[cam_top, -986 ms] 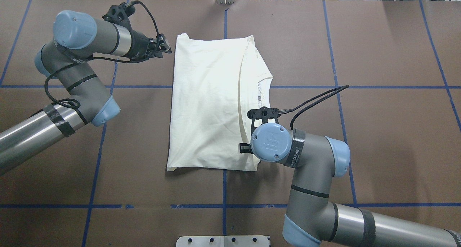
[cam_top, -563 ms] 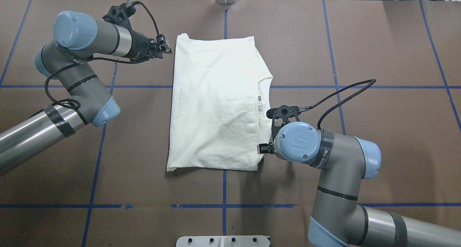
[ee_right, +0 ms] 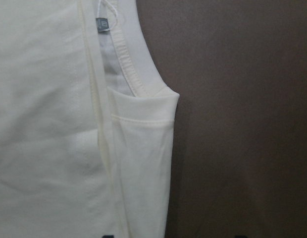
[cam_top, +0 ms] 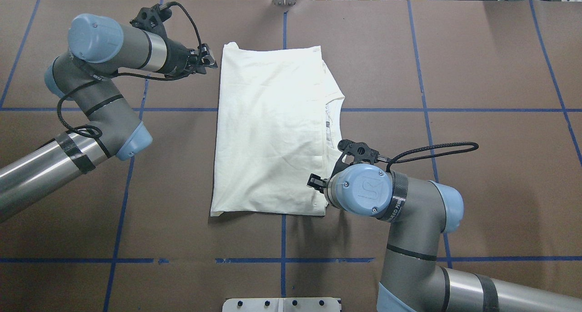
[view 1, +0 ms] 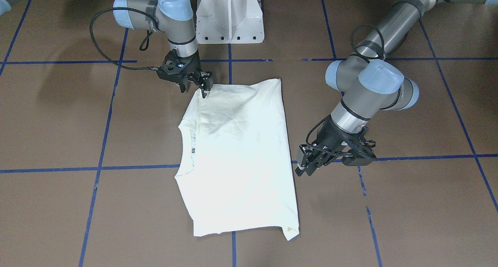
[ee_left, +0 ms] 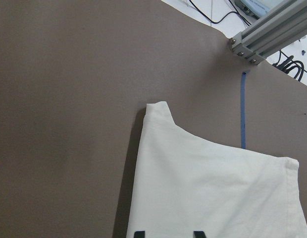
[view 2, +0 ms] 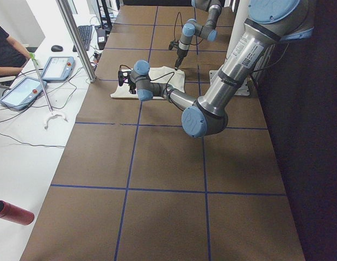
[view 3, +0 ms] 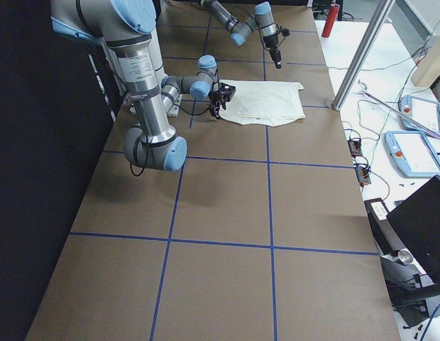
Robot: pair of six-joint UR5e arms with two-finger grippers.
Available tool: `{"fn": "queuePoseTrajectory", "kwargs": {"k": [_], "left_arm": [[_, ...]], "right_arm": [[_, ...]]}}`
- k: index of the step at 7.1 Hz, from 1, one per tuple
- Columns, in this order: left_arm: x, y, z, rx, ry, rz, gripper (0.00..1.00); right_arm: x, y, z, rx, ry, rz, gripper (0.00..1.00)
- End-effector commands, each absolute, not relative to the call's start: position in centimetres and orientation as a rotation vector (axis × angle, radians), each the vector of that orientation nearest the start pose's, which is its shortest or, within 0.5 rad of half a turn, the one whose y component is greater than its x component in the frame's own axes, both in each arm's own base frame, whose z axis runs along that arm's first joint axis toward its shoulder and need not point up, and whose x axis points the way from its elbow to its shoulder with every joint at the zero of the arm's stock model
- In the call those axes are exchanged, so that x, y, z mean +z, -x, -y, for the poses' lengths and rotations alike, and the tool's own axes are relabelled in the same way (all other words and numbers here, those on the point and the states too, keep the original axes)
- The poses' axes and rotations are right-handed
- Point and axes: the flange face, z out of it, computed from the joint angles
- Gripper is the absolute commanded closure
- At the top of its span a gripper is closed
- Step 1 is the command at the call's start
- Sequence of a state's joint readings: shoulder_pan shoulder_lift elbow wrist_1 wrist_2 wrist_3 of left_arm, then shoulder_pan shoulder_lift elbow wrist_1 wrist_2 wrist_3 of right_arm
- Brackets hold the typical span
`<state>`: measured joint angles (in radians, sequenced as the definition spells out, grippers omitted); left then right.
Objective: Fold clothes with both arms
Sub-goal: 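Release the shirt with the right gripper and move it to the shirt's near edge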
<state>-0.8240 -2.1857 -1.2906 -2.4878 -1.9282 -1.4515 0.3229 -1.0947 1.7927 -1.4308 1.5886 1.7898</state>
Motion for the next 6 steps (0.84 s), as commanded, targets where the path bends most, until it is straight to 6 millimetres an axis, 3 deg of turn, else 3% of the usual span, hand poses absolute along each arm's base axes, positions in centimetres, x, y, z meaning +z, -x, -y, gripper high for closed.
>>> {"fn": "queuePoseTrajectory", "kwargs": {"k": [1, 3, 4, 5, 6], "left_arm": [[31.7, -42.7, 60.7, -0.383, -0.287, -1.246, 0.57], [31.6, -42.8, 60.7, -0.383, -0.287, -1.246, 0.57], [31.7, -42.8, 60.6, -0.384, -0.286, -1.245, 0.57], [32.6, -42.7, 60.4, -0.385, -0.282, -1.24, 0.57], [32.7, -42.6, 60.4, -0.385, -0.283, -1.238, 0.57]], "right_arm": [[27.7, 57.5, 30.9, 0.596, 0.039, 0.886, 0.23], [28.4, 57.8, 30.9, 0.608, 0.044, 0.873, 0.42], [28.4, 57.9, 31.0, 0.608, 0.044, 0.872, 0.6], [28.5, 57.8, 31.1, 0.603, 0.04, 0.871, 1.0], [28.4, 57.7, 31.2, 0.597, 0.04, 0.874, 1.0]]}}
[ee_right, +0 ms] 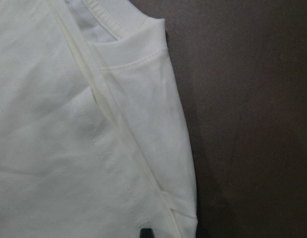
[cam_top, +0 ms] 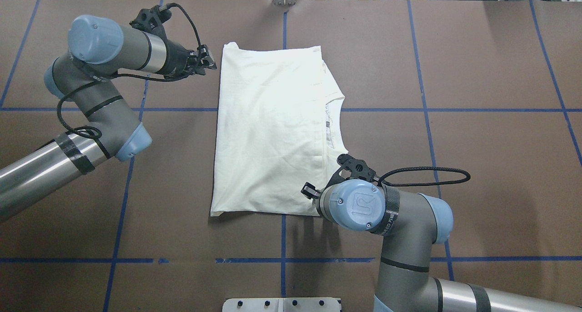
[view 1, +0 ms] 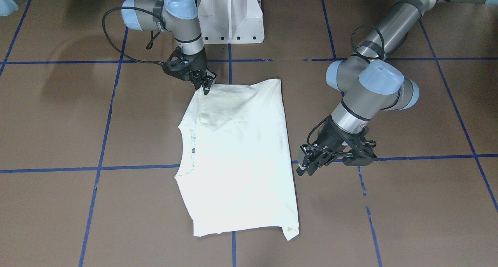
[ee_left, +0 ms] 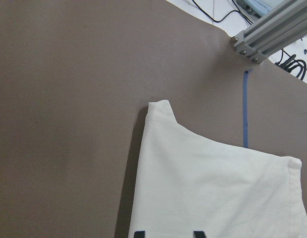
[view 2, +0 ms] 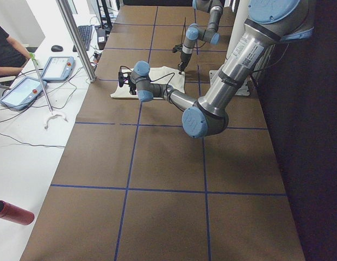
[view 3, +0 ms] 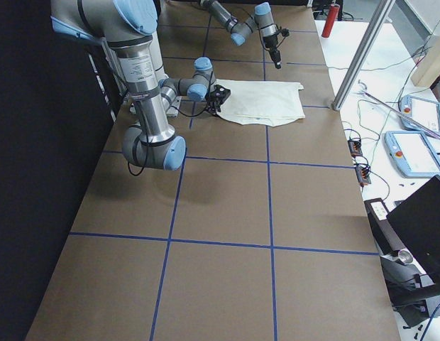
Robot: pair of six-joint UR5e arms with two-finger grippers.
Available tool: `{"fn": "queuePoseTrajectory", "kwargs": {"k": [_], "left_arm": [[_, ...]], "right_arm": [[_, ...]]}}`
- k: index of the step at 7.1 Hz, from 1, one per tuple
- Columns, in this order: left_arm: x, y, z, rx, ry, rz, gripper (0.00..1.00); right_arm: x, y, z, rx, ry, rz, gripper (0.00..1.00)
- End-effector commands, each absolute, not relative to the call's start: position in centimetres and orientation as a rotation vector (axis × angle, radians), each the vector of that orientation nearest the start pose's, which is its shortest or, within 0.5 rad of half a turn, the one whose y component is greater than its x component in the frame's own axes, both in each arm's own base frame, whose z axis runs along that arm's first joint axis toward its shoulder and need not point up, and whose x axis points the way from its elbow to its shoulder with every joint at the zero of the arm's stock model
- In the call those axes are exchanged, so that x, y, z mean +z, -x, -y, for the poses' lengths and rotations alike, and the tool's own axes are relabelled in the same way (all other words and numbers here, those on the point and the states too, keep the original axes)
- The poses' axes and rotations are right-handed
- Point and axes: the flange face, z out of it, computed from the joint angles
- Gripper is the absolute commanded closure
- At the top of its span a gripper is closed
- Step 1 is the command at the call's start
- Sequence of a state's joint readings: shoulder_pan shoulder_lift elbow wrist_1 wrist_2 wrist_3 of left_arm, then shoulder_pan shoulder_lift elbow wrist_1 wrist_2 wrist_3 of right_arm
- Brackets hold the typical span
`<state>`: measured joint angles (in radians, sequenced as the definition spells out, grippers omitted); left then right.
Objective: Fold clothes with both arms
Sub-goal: 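Release the shirt with the right gripper and move it to the shirt's near edge, then move both grippers to the shirt corners nearest the robot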
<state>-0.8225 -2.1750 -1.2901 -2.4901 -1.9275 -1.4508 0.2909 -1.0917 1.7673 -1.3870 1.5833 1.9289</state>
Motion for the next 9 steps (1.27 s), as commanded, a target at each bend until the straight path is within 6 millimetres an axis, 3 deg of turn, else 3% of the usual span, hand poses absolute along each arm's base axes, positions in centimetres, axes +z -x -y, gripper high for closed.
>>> {"fn": "queuePoseTrajectory", "kwargs": {"k": [1, 3, 4, 5, 6, 7, 8, 9], "left_arm": [[33.2, -42.6, 60.2, -0.382, -0.282, -1.235, 0.57], [33.6, -42.8, 59.7, -0.393, -0.267, -1.238, 0.57], [32.6, -42.9, 57.7, -0.43, -0.226, -1.271, 0.57], [33.0, -42.8, 51.9, -0.414, -0.173, -1.311, 0.57], [32.8, -40.8, 48.4, -0.466, -0.141, -1.348, 0.57], [34.6, -41.3, 42.3, -0.503, -0.069, -1.346, 0.57], [34.9, -42.9, 35.0, -0.53, -0.03, -1.355, 0.57], [34.8, -44.7, 31.7, -0.566, 0.021, -1.352, 0.57]], "right_arm": [[28.3, 57.6, 31.1, 0.597, 0.04, 0.875, 1.0], [27.2, 56.6, 31.0, 0.592, 0.048, 0.901, 1.0], [26.7, 55.4, 30.8, 0.591, 0.052, 0.92, 1.0], [27.0, 54.3, 30.4, 0.583, 0.065, 0.926, 1.0], [27.2, 53.5, 30.1, 0.576, 0.071, 0.927, 1.0], [27.1, 53.3, 30.2, 0.562, 0.07, 0.93, 1.0], [27.1, 53.4, 30.1, 0.558, 0.073, 0.929, 1.0], [27.0, 53.3, 30.1, 0.558, 0.074, 0.932, 1.0]]}}
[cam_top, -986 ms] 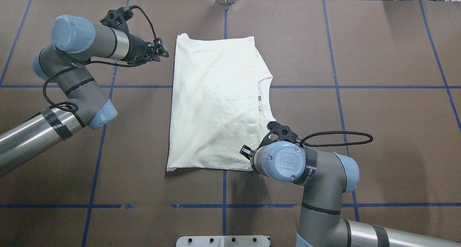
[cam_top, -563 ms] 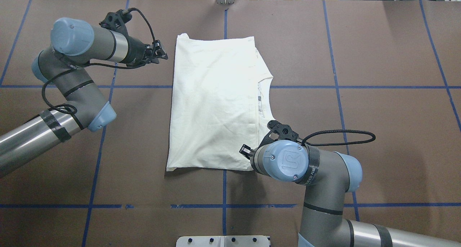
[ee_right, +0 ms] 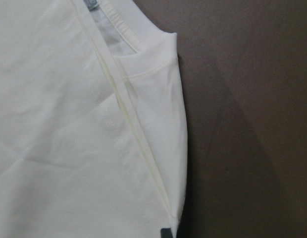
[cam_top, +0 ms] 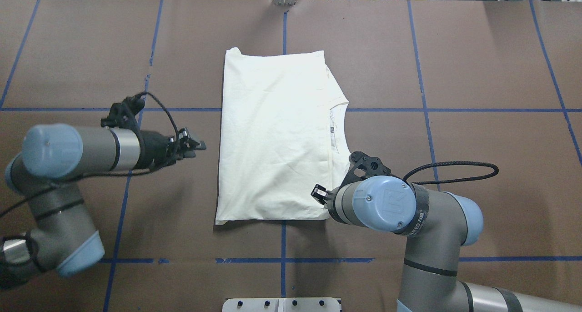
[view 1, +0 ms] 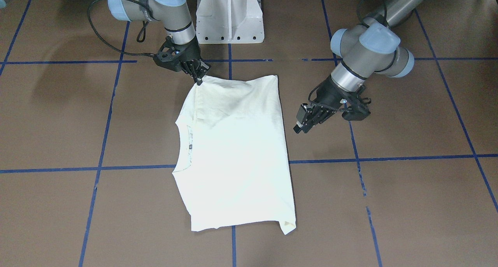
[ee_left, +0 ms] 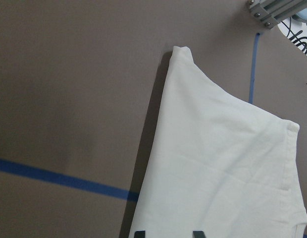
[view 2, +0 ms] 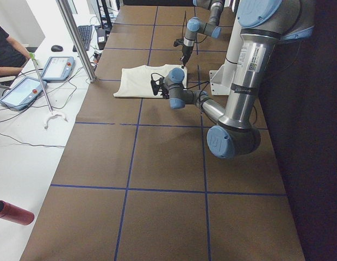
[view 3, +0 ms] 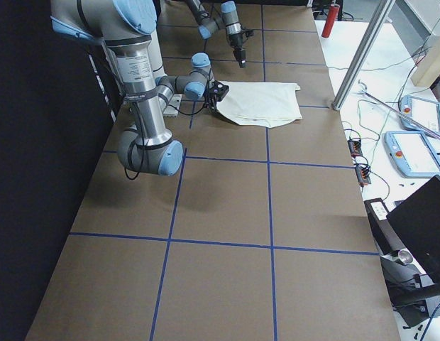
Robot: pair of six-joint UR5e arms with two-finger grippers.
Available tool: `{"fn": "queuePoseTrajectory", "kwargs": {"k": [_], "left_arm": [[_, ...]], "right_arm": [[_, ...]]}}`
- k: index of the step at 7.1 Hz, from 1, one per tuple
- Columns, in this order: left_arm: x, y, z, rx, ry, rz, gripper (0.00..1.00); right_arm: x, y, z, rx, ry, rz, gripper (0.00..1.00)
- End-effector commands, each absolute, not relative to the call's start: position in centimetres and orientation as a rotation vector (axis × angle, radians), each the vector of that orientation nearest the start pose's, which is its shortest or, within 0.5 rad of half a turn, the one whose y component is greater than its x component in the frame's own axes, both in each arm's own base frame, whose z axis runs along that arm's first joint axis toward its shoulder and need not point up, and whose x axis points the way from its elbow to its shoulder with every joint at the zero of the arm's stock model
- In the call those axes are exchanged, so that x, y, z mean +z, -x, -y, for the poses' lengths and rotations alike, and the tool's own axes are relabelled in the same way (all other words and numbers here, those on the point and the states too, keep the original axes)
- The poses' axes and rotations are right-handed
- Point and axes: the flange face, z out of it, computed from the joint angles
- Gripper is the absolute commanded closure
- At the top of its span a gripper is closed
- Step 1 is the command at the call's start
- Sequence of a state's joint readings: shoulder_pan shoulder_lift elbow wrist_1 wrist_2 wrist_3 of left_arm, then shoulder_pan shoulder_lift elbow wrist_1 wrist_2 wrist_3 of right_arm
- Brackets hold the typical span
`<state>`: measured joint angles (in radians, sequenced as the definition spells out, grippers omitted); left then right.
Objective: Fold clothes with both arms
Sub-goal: 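Move both grippers to the shirt corners nearest the robot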
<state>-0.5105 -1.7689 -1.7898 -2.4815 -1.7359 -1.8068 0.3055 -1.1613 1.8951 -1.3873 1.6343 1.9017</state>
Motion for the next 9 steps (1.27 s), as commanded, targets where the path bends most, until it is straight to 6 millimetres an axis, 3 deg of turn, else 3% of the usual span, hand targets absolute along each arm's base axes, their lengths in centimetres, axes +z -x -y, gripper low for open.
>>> {"fn": "queuePoseTrajectory", "kwargs": {"k": [1, 3, 4, 7, 9], "left_arm": [[34.7, -46.7, 29.6, -0.57, 0.044, -1.327, 0.57], [33.4, -50.3, 26.9, -0.551, 0.073, -1.297, 0.53], [32.7, -51.1, 27.0, -0.55, 0.072, -1.28, 0.52], [33.9, -51.1, 27.1, -0.554, 0.063, -1.227, 0.49], [33.2, -52.2, 27.0, -0.553, 0.059, -1.143, 0.47]], "right_arm": [[27.1, 53.3, 30.1, 0.554, 0.073, 0.931, 1.0], [26.7, 53.1, 30.1, 0.549, 0.069, 0.938, 1.0], [26.6, 53.0, 30.2, 0.544, 0.066, 0.942, 1.0], [26.5, 52.9, 30.1, 0.543, 0.067, 0.945, 1.0], [26.4, 52.8, 30.1, 0.544, 0.068, 0.946, 1.0]]}}
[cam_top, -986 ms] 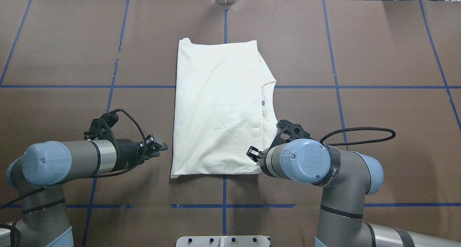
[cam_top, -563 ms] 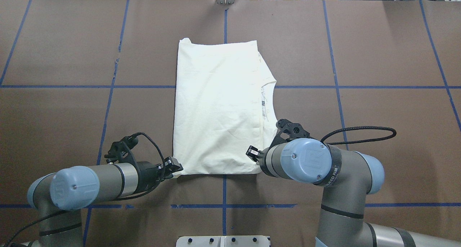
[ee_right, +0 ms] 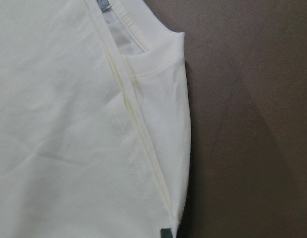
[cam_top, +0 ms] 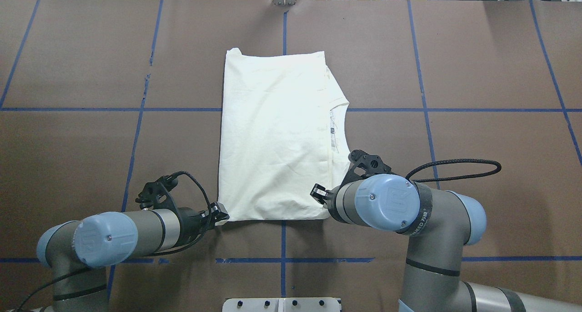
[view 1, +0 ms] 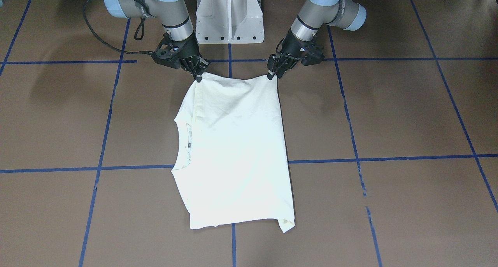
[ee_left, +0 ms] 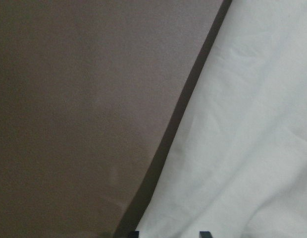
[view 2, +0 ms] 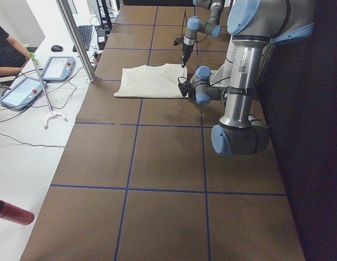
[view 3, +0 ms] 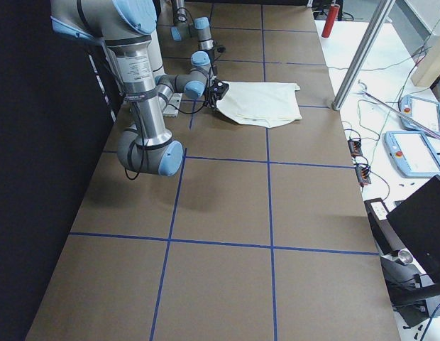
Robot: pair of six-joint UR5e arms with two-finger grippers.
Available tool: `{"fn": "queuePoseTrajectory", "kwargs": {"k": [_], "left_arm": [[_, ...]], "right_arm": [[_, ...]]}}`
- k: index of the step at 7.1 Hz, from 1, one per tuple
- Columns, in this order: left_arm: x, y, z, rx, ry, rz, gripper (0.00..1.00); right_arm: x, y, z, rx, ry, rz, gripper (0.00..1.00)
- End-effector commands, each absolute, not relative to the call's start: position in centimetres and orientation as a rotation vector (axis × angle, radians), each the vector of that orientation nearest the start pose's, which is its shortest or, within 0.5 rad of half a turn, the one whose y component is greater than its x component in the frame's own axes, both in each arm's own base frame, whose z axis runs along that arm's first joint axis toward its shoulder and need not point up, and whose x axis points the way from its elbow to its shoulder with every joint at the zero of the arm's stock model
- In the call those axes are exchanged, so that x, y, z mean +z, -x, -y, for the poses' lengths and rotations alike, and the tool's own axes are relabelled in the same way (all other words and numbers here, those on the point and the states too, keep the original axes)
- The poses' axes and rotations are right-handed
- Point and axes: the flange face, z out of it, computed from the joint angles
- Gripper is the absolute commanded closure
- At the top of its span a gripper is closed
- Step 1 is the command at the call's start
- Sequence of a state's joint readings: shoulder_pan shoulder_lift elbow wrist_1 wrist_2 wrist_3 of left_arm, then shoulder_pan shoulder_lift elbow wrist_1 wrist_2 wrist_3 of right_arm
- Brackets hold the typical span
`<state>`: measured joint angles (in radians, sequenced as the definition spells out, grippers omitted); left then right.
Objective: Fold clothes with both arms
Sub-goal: 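Move both grippers to the shirt corners nearest the robot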
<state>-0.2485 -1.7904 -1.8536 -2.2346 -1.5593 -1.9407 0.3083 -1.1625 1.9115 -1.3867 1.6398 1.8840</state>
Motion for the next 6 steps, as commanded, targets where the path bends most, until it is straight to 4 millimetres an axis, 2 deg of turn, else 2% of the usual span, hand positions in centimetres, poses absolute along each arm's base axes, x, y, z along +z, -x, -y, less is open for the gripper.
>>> {"fn": "queuePoseTrajectory", "kwargs": {"k": [1, 2, 3, 6], "left_arm": [[33.1, -52.4, 26.9, -0.55, 0.059, -1.144, 0.48], [33.1, -52.7, 26.8, -0.549, 0.062, -1.144, 0.58], [32.5, -53.0, 26.9, -0.553, 0.066, -1.153, 1.0], [30.6, -51.9, 26.9, -0.548, 0.061, -1.197, 1.0]], "right_arm": [[26.4, 52.6, 30.0, 0.544, 0.068, 0.948, 1.0], [26.7, 52.4, 30.0, 0.543, 0.066, 0.945, 1.0], [26.8, 52.2, 29.9, 0.544, 0.066, 0.943, 1.0], [27.0, 52.1, 29.9, 0.543, 0.063, 0.942, 1.0]]}}
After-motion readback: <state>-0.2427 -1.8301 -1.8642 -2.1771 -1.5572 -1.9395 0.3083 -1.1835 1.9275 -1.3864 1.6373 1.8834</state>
